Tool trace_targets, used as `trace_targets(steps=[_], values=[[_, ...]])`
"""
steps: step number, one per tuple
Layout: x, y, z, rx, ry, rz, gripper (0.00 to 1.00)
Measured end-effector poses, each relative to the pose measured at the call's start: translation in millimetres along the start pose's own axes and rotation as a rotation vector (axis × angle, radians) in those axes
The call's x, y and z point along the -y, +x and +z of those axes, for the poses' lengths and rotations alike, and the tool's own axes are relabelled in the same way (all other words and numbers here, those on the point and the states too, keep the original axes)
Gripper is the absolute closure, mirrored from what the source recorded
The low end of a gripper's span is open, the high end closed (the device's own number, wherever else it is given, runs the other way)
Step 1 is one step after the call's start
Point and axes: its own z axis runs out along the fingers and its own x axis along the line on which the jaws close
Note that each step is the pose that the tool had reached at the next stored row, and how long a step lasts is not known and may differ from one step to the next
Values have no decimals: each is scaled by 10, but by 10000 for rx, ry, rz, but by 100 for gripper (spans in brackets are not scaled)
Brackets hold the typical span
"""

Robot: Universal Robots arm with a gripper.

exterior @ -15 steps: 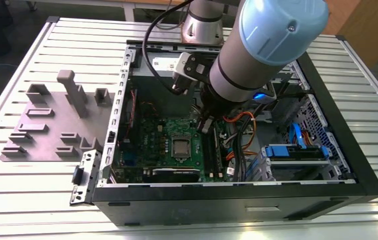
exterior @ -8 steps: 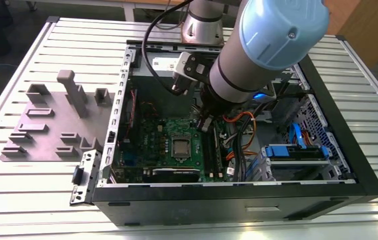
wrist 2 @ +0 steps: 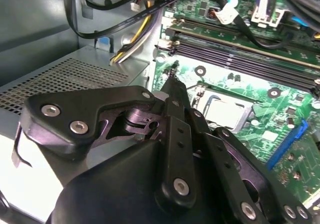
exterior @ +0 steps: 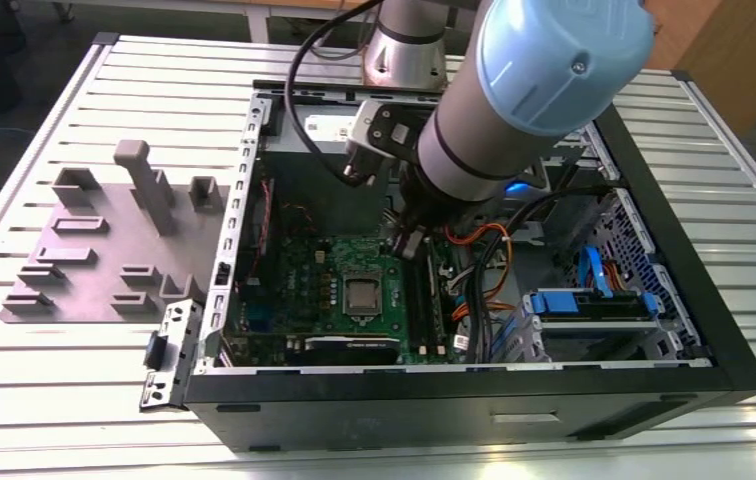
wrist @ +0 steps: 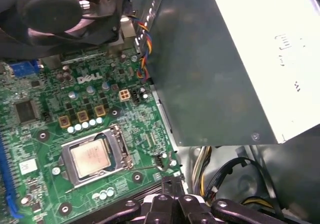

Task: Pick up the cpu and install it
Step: 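Install the first cpu locking lever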

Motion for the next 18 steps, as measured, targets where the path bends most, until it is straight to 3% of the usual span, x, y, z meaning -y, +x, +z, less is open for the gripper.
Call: trace_targets(steps=[3,9,14,18], values=[[-5,-11,16,81,-32,-9,89],[-13,-13,64,145,-56,-16,89],[-14,-18,104,258,-102,-29,89],[-23,-27,137,291,-115,-33,89]])
